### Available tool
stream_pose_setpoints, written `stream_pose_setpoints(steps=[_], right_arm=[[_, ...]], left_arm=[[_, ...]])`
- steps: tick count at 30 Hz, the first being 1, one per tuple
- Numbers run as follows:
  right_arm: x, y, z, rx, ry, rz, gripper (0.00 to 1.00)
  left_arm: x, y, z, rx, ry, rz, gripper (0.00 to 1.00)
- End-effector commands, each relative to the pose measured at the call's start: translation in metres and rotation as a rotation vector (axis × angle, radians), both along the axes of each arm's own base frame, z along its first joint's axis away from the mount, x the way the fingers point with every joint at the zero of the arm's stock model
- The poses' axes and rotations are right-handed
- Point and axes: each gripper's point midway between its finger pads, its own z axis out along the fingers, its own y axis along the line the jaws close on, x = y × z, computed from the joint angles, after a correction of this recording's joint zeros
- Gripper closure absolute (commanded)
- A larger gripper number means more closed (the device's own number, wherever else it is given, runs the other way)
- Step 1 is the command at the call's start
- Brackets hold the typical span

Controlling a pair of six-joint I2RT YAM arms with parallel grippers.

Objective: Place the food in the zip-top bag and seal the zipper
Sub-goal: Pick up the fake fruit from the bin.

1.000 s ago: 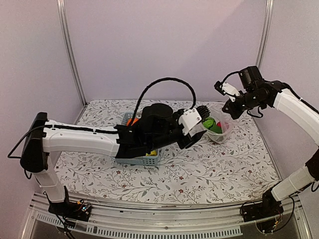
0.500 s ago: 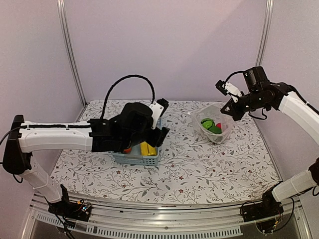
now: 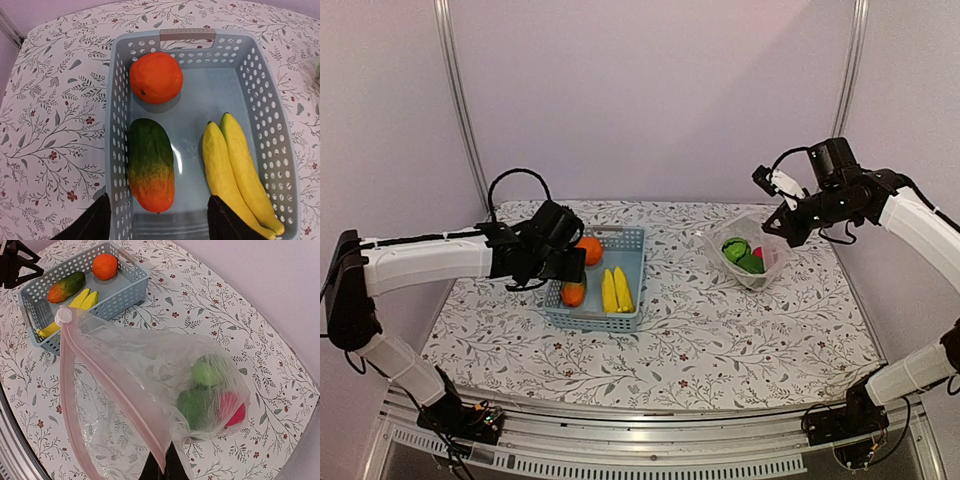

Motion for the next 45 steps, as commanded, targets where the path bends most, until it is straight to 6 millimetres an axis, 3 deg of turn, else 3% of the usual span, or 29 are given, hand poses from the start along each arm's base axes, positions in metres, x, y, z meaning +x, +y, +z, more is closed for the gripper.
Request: stream_pose_setpoints(steps=[1,10,25,41,45], right_arm=[[-0.007,0.0,0.005,0.016,-0.011,0.006,1.0],[-0.01,0.0,0.006,0.022,-0.013,0.01,1.0],[-0.011,0.002,0.003,0.026,-0.001,0.021,1.0],[-0.012,0.003,-0.003,0.021,0.012,0.028,1.0],[-0.011,0.003,-0.005,0.021,0.018,0.032,1.0]], left_arm=[[-0.001,0.012,-0.032,0.02,0.096,0.047,0.35],[0.009,0.013,-0.069,0.069,0.175,0.044,0.35],[0.03,0.006,-0.1,0.116,0.229,0.053,0.35],[0.055,0.009,-0.111,0.181,0.226,0.124,0.3],[0.065,0.008,-0.109,0.184,0.212,0.134,0.35]])
